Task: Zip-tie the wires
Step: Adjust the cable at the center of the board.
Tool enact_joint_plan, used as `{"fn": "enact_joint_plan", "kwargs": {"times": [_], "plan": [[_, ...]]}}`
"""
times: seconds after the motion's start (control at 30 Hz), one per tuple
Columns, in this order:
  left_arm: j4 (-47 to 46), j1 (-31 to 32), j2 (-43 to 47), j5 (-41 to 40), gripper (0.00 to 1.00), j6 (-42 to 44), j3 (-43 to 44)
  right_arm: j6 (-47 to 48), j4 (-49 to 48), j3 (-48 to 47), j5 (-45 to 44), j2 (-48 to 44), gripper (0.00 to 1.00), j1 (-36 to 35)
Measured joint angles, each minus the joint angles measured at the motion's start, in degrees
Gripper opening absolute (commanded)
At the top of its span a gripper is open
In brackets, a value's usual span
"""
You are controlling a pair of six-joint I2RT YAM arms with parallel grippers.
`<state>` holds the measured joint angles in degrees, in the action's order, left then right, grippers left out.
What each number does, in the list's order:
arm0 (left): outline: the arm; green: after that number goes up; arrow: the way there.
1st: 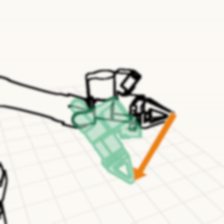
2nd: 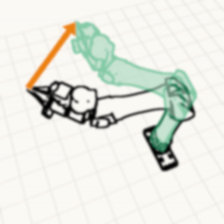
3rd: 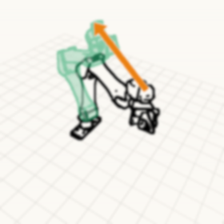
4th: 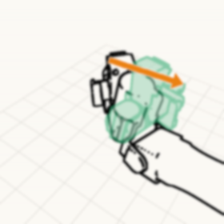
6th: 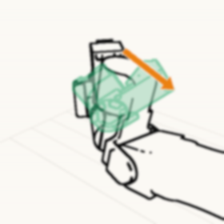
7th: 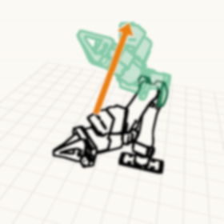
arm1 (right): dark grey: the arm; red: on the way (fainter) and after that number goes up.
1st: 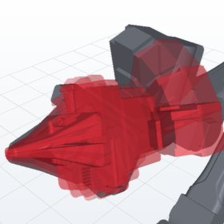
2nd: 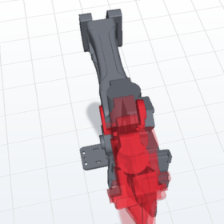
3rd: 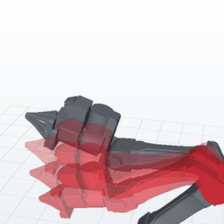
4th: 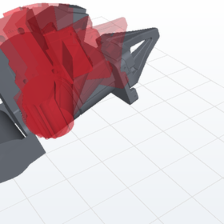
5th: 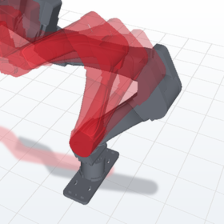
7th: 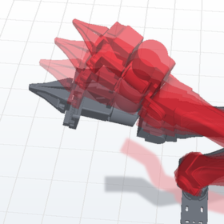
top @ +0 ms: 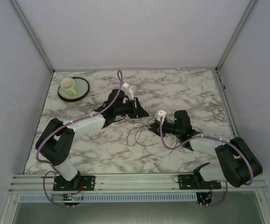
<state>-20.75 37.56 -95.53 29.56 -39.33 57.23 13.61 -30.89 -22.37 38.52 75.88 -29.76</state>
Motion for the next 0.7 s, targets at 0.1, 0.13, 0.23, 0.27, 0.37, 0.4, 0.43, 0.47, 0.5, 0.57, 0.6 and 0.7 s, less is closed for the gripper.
{"fn": "enact_joint_plan", "kwargs": {"times": [0.1,0.13,0.23,0.27,0.37,0.4,0.43,0.47,0.5,0.57,0.6,0.7], "plan": [[-0.02,0.00,0.00,0.02,0.00,0.00,0.00,0.33,0.24,-0.02,0.04,0.07,0.21,0.00],[0.00,0.00,0.00,0.00,0.00,0.00,0.00,0.39,0.37,-0.04,0.09,0.11,0.20,0.00],[0.00,0.00,0.00,0.04,0.00,0.00,0.00,0.50,1.03,-0.20,0.24,0.42,0.19,0.00],[0.00,0.00,0.00,0.04,0.00,0.00,0.00,0.52,1.05,-0.22,0.24,0.50,0.19,0.00],[0.00,0.02,0.00,0.09,0.00,-0.02,0.00,0.55,1.05,-0.22,0.33,0.81,0.19,0.00],[0.00,0.02,0.00,0.15,0.00,-0.02,0.00,0.55,1.01,-0.22,0.37,0.94,0.18,0.00],[0.00,0.02,0.00,0.22,0.00,-0.02,0.02,0.52,0.96,-0.22,0.42,1.07,0.17,0.00],[-0.02,0.02,0.00,0.28,0.00,-0.02,0.02,0.50,0.94,-0.24,0.42,1.22,0.16,0.00],[-0.02,0.02,0.00,0.37,0.00,-0.02,0.02,0.48,0.92,-0.26,0.44,1.40,0.15,0.00],[-0.02,0.02,0.00,0.44,0.00,-0.02,0.02,0.37,0.83,-0.31,0.44,1.66,0.12,0.00],[-0.02,0.02,0.00,0.44,0.00,-0.02,0.02,0.33,0.72,-0.31,0.44,1.79,0.10,0.00],[-0.02,0.02,0.00,0.44,0.00,-0.13,0.02,0.33,0.46,-0.31,0.46,2.12,0.03,0.00]]}}
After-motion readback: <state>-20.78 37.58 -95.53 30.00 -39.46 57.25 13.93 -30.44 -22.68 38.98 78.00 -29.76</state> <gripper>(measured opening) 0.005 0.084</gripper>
